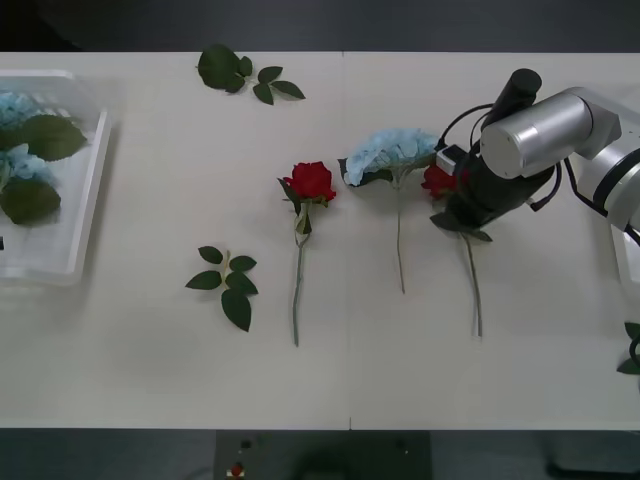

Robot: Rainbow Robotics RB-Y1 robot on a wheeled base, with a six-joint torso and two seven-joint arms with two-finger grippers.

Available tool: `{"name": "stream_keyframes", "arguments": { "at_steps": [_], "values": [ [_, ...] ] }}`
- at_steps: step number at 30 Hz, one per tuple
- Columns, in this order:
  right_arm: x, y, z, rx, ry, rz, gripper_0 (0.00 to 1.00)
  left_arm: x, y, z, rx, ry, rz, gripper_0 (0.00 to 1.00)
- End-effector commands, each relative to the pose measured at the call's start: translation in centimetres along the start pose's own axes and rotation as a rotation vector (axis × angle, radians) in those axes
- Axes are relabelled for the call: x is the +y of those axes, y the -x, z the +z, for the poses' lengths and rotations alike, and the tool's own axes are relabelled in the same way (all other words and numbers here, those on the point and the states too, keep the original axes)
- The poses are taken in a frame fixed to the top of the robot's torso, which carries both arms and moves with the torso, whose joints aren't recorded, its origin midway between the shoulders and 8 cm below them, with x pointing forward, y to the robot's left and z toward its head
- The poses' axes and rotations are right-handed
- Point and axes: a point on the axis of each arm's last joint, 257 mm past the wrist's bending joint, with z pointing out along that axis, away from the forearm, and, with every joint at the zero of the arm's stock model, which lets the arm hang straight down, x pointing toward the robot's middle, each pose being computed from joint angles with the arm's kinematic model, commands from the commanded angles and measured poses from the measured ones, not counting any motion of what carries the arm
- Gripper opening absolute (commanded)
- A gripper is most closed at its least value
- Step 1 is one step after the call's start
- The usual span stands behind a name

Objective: Put the red flowers into the right box and the blue flowers into the left box

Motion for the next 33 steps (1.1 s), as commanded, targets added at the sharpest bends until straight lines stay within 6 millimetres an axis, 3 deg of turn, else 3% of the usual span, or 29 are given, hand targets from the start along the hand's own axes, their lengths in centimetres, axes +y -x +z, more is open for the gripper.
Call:
{"name": "stream_keyframes", "arguments": {
  "at_steps": [1,7,12,18,21,26,27,33],
  "values": [
    [0.9,1.8,-0.3,-0.037,0.007,-0.043,0.0,-0.4,4.4,-3.8,0.015,-0.06,0.065,1.0],
    [0.7,2.0,-0.3,-0.046,0.007,-0.04,0.0,-2.4,5.9,-6.8,0.092,-0.155,0.099,1.0],
    [-1.4,2.5,-2.2,-0.074,0.02,0.018,0.0,-4.9,7.9,-9.2,0.123,-0.242,0.146,1.0],
    [-8.8,2.6,-8.5,-0.117,-0.019,0.112,0.0,-10.0,12.0,-11.7,0.101,-0.383,0.229,1.0],
    [-13.0,2.3,-12.0,-0.143,-0.074,0.144,0.0,-13.4,13.2,-11.5,0.097,-0.457,0.282,1.0],
    [-19.6,0.0,-16.4,-0.149,-0.193,0.189,0.0,-19.9,14.2,-9.0,0.047,-0.595,0.298,1.0],
    [-21.7,-1.2,-17.5,-0.144,-0.236,0.203,0.0,-22.1,14.4,-7.9,0.016,-0.639,0.289,1.0],
    [-29.2,-6.1,-20.7,-0.1,-0.415,0.251,0.0,-29.4,13.8,-4.3,-0.078,-0.769,0.298,1.0]
  ]
}}
